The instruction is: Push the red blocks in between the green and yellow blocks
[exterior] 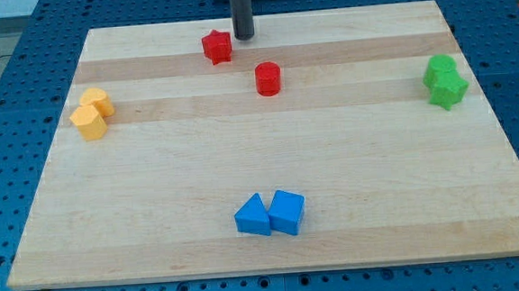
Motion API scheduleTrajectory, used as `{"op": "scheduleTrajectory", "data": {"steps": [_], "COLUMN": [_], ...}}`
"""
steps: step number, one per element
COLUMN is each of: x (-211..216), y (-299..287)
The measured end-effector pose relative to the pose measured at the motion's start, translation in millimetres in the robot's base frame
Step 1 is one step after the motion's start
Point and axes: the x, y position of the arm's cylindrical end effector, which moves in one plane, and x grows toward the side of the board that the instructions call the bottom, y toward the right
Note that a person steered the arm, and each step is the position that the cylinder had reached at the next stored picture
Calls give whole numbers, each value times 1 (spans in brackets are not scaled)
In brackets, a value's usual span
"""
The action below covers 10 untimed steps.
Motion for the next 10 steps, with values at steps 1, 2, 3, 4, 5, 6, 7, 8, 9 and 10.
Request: {"op": "scheduleTrajectory", "data": {"steps": [1,2,3,4,5,6,7,8,9,10], "x": [-8,29,79,75,34,31,51,82,102,86], "y": [-31,-32,-16,-15,-19,-51,-55,-40,-26,-26]}}
